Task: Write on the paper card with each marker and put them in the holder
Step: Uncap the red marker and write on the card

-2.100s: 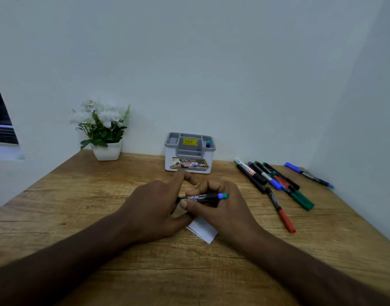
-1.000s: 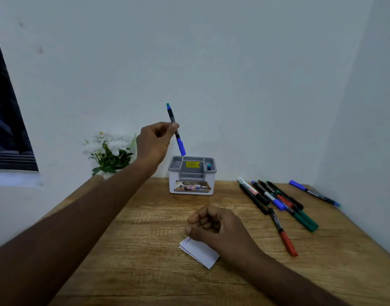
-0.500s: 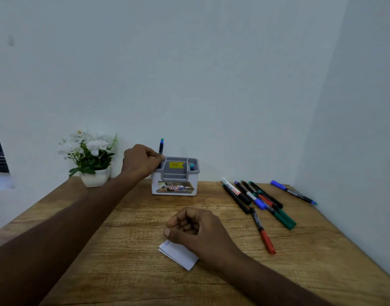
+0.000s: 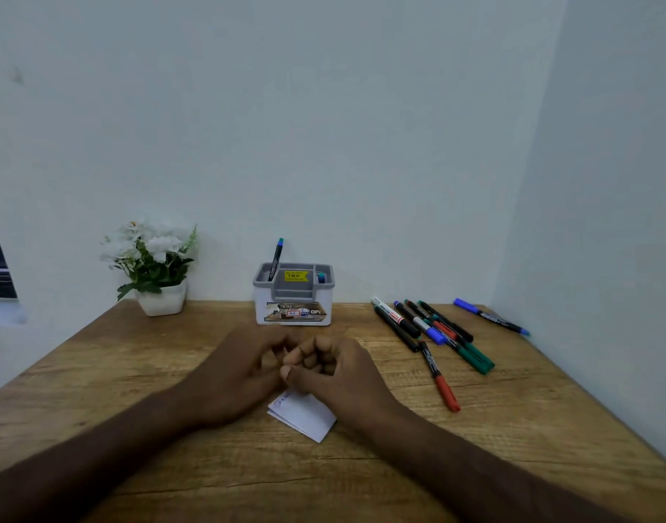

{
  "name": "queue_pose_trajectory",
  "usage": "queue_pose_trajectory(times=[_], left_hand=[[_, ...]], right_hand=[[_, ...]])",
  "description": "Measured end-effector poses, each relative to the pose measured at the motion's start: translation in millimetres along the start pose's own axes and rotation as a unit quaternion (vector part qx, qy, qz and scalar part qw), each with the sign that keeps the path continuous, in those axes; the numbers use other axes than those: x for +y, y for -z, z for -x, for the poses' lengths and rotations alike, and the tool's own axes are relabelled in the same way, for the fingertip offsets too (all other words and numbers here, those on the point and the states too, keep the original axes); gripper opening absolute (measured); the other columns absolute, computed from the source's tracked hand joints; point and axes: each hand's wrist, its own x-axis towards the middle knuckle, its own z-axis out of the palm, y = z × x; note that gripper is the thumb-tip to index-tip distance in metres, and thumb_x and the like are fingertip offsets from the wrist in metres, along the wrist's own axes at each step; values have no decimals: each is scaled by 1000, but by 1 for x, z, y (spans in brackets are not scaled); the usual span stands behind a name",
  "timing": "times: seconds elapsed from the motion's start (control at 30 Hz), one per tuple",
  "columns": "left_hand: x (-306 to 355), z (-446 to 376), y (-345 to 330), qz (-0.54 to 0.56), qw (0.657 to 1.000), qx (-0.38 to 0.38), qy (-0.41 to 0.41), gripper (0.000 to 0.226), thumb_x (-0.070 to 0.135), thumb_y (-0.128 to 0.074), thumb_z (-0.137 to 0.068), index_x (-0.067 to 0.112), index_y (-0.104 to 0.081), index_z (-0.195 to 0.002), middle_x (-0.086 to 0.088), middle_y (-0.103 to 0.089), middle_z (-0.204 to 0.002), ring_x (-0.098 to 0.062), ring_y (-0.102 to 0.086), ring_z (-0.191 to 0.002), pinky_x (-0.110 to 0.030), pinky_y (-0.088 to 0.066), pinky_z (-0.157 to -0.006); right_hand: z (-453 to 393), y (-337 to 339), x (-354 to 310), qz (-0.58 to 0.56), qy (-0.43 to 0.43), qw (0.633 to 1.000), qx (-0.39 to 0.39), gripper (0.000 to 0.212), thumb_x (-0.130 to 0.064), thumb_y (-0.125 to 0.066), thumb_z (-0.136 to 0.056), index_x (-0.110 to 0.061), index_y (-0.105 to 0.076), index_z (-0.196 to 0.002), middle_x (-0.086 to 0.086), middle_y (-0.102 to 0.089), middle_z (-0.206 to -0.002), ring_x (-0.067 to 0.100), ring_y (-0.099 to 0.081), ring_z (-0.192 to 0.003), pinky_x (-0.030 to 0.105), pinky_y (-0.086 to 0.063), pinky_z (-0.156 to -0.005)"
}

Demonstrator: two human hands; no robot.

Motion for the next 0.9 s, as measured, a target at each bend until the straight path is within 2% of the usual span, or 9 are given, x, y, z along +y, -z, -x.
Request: queue_pose_trajectory(times=[0.1, 0.17, 0.3, 0.37, 0.47, 0.6, 0.7, 0.77, 0.9], left_hand=[[2, 14, -7, -1, 998, -54, -31, 28, 29, -67, -98, 40, -64, -124, 29, -64, -118, 4, -61, -108, -12, -45, -86], [1, 14, -5, -38, 996, -69, -34, 26, 40, -61, -100, 45, -63, -125, 32, -59, -121, 4, -57, -113, -19, -47, -91], [-4, 14, -8, -59, 994, -80, -33, 29, 48, -55, -100, 48, -62, -128, 36, -53, -123, 6, -52, -119, -22, -48, -93], [-6, 15, -8, -69, 994, -77, -35, 29, 48, -55, -101, 48, -61, -129, 35, -52, -126, 6, -50, -122, -24, -48, -97], [-5, 15, -7, -63, 996, -56, -38, 30, 45, -60, -100, 48, -60, -130, 34, -51, -132, 5, -49, -128, -20, -46, -101], [1, 14, -8, -25, 997, -44, -55, 36, 28, -71, -95, 41, -62, -128, 28, -56, -130, 2, -59, -121, -11, -47, -95], [4, 13, -7, 18, 999, -34, -37, 38, 18, -77, -92, 35, -66, -124, 24, -61, -122, -3, -67, -108, -15, -55, -86], [5, 14, -6, 29, 999, -28, -20, 39, 17, -79, -91, 33, -66, -124, 25, -62, -121, -2, -68, -107, -12, -54, -84], [6, 15, -6, 21, 999, -33, 5, 35, 24, -75, -95, 34, -64, -127, 31, -61, -124, 5, -67, -106, -6, -47, -86]], right_hand=[[-3, 11, -11, 25, 30, 999, 27, 3, -20, -83, -91, -21, -80, -91, -2, -82, -89, 13, -78, -84, 35, -67, -81], [-8, 30, -20, 152, 50, 985, 58, 5, -21, -81, -92, -22, -78, -88, -6, -78, -79, 4, -73, -74, 22, -63, -69], [-15, 81, -35, 569, -46, 820, 48, 13, -22, -65, -99, -20, -69, -111, -6, -55, -87, 11, -57, -75, 29, -50, -66], [-14, 101, -35, 639, -137, 757, 1, 24, -24, -64, -100, -17, -67, -122, -3, -48, -93, 15, -54, -80, 30, -46, -68], [-12, 116, -33, 655, -203, 724, -81, 31, -34, -65, -100, -17, -67, -127, -2, -52, -97, 15, -56, -89, 30, -49, -71], [-13, 119, -30, 616, -210, 748, -130, 29, -22, -63, -103, -15, -63, -132, -4, -57, -94, 7, -56, -74, 24, -53, -68], [-14, 113, -37, 593, -201, 766, -142, 14, -24, -72, -98, -21, -62, -108, -7, -56, -80, 3, -58, -61, 16, -42, -48], [-14, 110, -43, 585, -173, 785, -108, 25, -34, -78, -91, -22, -56, -95, -8, -60, -78, 2, -59, -59, 16, -38, -44], [-17, 93, -48, 297, -137, 944, -49, 12, -29, -76, -93, -23, -68, -98, -1, -78, -73, 6, -74, -59, 22, -59, -57]])
